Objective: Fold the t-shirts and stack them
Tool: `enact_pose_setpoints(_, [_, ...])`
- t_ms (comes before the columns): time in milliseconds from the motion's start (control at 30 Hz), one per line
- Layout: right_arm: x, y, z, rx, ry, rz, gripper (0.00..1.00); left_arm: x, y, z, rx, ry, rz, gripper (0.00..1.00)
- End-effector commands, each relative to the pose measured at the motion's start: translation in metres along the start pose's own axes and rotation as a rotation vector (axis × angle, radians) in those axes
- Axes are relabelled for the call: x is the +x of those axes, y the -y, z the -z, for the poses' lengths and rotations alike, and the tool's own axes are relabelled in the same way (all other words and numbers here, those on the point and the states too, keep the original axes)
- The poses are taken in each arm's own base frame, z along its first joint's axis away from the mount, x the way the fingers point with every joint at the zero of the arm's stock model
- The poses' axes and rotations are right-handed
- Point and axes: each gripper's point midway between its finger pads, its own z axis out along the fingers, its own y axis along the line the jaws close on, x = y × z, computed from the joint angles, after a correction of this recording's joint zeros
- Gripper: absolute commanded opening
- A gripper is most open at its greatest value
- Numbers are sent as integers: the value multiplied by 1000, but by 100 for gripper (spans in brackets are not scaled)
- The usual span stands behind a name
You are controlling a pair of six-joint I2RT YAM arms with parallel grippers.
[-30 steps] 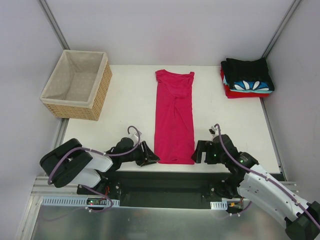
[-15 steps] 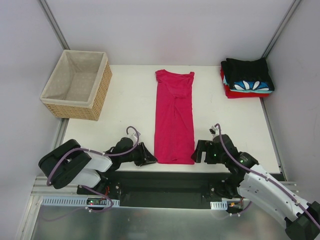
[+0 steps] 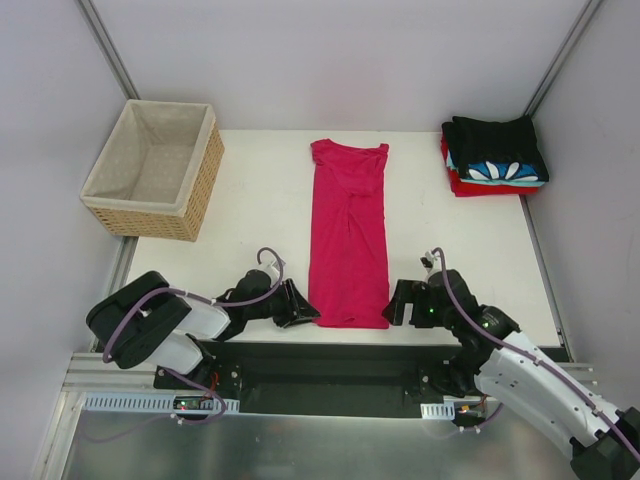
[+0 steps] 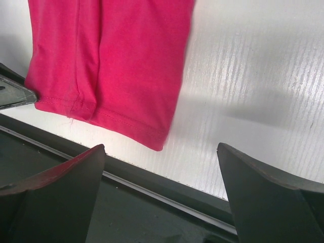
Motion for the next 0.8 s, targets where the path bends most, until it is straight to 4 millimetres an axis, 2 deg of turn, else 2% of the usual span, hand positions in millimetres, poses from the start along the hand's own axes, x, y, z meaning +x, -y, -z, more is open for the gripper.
enact_pose_setpoints(0, [5,4,2,13,-5,-16,97,12,-60,4,-213,-26,8,33])
enact_pose_setpoints(133, [7,3,2,5,-6,-27,96,13,-60,3,-209,-33,9,21])
enact_pose_setpoints(167, [6,3,2,5,-3,-31,96,13,-60,3,-209,-36,11,0])
enact_pose_setpoints(300, [12,6,-2,7,-8,-59,96,13,-59,3,-206,-34,10,0])
enact_pose_setpoints(533, [33,8,-18,-24,-53,-132,97,13,-60,4,-209,-31,13,0])
enact_pose_setpoints(767, [36,0,-26,-67,-72,-155,99,13,-58,4,-204,-31,9,0])
